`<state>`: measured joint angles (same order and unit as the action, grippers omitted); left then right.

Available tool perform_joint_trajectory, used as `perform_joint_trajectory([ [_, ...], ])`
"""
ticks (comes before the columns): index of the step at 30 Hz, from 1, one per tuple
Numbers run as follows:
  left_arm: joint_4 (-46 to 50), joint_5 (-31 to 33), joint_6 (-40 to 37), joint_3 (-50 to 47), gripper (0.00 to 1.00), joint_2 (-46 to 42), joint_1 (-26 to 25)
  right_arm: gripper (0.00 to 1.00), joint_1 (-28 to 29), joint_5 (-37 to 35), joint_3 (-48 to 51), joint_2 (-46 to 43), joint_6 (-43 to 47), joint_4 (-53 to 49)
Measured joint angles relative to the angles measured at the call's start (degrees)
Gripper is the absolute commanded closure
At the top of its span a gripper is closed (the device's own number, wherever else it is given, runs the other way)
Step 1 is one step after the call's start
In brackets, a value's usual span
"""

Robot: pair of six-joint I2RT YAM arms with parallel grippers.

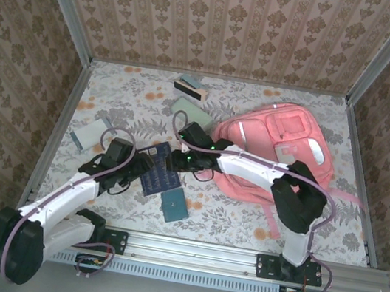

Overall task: Pack the student bag
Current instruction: Move the book to the middle-left of the table.

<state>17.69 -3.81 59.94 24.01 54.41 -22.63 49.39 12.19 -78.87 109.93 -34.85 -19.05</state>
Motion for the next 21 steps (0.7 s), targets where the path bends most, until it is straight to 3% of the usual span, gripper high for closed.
perform_joint_trajectory([
  [12,0.72,-1.4,-2.56,-1.81,0.26,-0.35,1.05,0.56,0.52,-7.91,-6.36,8.94,2.32,-4.22],
  [21,-5.2,-4.35,-4.28,-2.05,0.28,5.92,1.36,0.58,0.44,-6.25,-7.96,12.07,3.61,-4.74],
])
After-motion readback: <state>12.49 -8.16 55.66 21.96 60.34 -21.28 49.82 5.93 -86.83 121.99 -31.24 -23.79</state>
